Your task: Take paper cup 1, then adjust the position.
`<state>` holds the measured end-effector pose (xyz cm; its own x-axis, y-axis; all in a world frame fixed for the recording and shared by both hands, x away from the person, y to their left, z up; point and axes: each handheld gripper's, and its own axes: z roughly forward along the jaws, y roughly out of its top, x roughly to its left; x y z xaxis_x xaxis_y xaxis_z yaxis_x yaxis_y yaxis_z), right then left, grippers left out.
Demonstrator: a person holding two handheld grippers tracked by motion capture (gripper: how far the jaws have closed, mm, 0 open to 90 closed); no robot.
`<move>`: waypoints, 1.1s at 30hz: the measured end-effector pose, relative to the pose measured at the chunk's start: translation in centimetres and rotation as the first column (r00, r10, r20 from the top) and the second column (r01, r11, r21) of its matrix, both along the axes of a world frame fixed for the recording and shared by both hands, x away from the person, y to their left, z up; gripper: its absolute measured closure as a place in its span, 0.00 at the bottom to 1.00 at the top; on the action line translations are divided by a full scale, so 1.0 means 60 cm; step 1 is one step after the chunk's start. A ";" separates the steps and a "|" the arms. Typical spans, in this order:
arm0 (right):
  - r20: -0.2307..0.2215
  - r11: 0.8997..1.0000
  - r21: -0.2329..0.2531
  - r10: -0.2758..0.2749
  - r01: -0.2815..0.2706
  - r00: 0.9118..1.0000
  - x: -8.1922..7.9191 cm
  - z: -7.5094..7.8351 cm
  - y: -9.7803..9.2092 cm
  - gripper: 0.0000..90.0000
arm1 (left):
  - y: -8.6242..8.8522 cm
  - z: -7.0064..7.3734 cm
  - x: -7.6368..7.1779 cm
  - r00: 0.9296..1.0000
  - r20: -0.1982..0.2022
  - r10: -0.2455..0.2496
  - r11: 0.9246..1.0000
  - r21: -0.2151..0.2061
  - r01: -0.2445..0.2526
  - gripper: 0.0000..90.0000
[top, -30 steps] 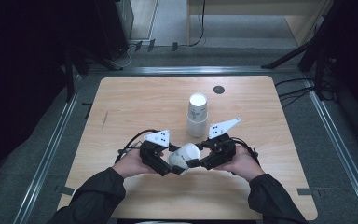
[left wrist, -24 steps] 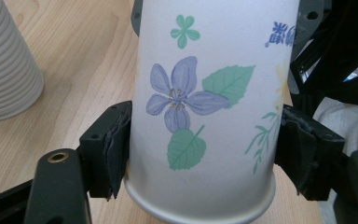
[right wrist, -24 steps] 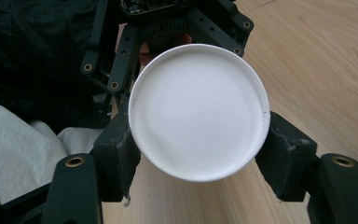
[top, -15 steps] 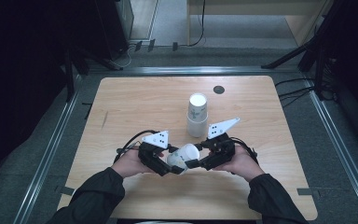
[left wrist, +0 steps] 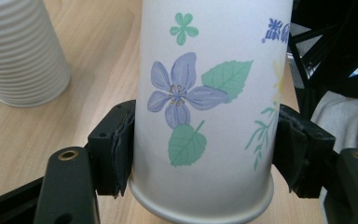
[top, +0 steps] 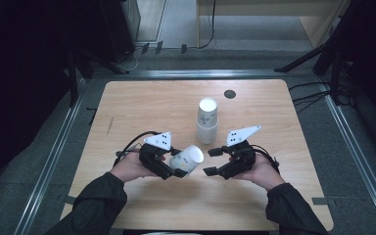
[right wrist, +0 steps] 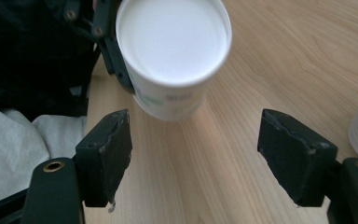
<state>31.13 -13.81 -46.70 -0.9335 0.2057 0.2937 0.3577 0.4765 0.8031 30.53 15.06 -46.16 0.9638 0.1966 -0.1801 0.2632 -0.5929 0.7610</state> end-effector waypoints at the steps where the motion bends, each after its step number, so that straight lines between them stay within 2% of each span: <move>1: 0.007 1.000 -0.003 -0.002 0.002 1.000 -0.001 0.000 -0.002 0.30 | 0.001 0.005 0.002 1.000 -0.002 -0.003 1.000 0.006 0.003 0.33; 4: 0.009 1.000 -0.011 -0.003 0.003 1.000 -0.006 -0.001 -0.004 0.31 | 0.004 0.014 0.006 1.000 -0.010 -0.011 1.000 0.024 0.011 0.33; 7: 0.011 1.000 -0.029 0.003 -0.003 1.000 -0.010 0.000 0.000 0.31 | 0.008 0.022 0.010 1.000 0.006 -0.012 0.999 0.043 0.012 0.33; 9: 0.013 0.999 -0.034 0.005 -0.005 1.000 -0.012 0.000 0.003 0.31 | 0.008 0.027 0.016 1.000 -0.007 -0.016 0.999 0.046 0.017 0.33; 12: 0.025 0.999 -0.033 -0.001 0.001 1.000 -0.013 0.001 0.004 0.31 | 0.005 0.038 0.024 1.000 0.000 -0.023 0.997 0.070 0.023 0.33; 15: 0.029 1.000 -0.027 -0.014 0.015 0.999 -0.016 0.003 0.003 0.31 | 0.002 0.051 0.031 0.999 -0.001 -0.049 0.993 0.110 0.048 0.33; 19: 0.039 0.999 -0.031 -0.024 0.025 0.999 -0.019 0.001 0.001 0.32 | -0.004 0.063 0.035 0.996 -0.002 -0.087 0.982 0.168 0.086 0.33; 20: 0.037 0.999 -0.031 -0.027 0.028 0.999 -0.019 0.000 0.001 0.32 | -0.005 0.065 0.035 0.996 -0.011 -0.091 0.981 0.170 0.091 0.33; 25: 0.044 0.999 -0.028 -0.034 0.036 0.998 -0.014 -0.003 0.004 0.32 | -0.011 0.069 0.030 0.994 0.001 -0.107 0.976 0.190 0.104 0.33; 33: 0.053 0.999 -0.019 -0.040 0.041 0.998 -0.009 -0.006 0.010 0.32 | -0.020 0.053 0.017 0.992 0.003 -0.128 0.944 0.307 0.121 0.33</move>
